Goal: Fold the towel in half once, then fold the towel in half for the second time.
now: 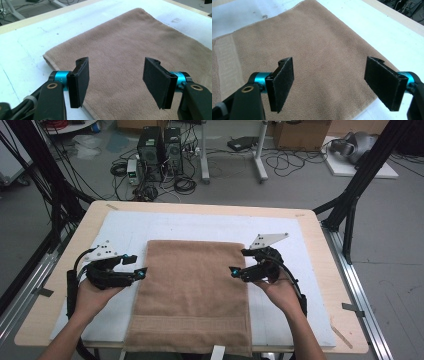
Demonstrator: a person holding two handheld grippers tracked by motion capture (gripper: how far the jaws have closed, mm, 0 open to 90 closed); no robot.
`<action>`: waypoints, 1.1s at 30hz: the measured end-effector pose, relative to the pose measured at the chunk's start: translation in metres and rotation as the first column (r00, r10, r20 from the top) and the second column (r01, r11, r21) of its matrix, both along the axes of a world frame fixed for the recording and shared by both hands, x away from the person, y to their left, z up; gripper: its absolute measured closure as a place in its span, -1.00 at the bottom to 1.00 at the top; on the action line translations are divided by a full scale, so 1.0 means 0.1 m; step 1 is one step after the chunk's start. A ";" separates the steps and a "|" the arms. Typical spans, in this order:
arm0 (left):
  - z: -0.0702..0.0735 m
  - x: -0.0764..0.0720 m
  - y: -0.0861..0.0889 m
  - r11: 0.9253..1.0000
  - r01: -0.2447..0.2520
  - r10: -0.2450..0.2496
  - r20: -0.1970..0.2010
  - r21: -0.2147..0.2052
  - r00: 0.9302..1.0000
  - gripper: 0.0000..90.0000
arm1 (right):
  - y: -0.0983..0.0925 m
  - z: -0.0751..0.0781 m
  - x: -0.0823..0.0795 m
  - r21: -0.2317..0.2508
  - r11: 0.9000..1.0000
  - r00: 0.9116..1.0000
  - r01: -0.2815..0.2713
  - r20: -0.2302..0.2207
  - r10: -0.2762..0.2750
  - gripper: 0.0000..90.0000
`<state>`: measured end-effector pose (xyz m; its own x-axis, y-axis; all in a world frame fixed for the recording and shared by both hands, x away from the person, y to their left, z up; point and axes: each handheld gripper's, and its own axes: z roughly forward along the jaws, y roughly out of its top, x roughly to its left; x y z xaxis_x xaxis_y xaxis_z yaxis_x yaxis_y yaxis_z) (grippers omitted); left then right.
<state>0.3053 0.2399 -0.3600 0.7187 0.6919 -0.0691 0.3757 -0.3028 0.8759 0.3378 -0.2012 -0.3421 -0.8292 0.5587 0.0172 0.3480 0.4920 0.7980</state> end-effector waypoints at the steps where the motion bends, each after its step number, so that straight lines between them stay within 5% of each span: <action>1: 0.01 0.01 0.00 1.000 0.000 0.000 -0.001 0.000 1.000 -0.15 | 0.00 0.01 0.00 -0.004 1.000 1.000 0.000 -0.001 0.000 -0.49; 14: 0.17 0.11 0.00 1.000 -0.002 0.002 0.013 0.005 1.000 -0.15 | -0.04 0.09 0.02 -0.004 1.000 1.000 -0.003 0.009 0.003 -0.49; 23: 0.15 0.21 0.02 1.000 -0.004 0.004 0.006 0.012 1.000 -0.14 | -0.01 0.09 0.10 -0.011 1.000 1.000 -0.009 -0.004 0.009 -0.49; 33: 0.24 0.42 0.02 1.000 -0.020 0.020 0.004 0.017 1.000 -0.13 | -0.04 0.16 0.23 -0.014 1.000 1.000 0.018 -0.001 -0.018 -0.49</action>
<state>0.3472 0.2424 -0.3359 0.7051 0.7070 -0.0541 0.3784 -0.3107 0.8720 0.3611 -0.2052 -0.3260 -0.8187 0.5741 0.0105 0.3583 0.4964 0.7907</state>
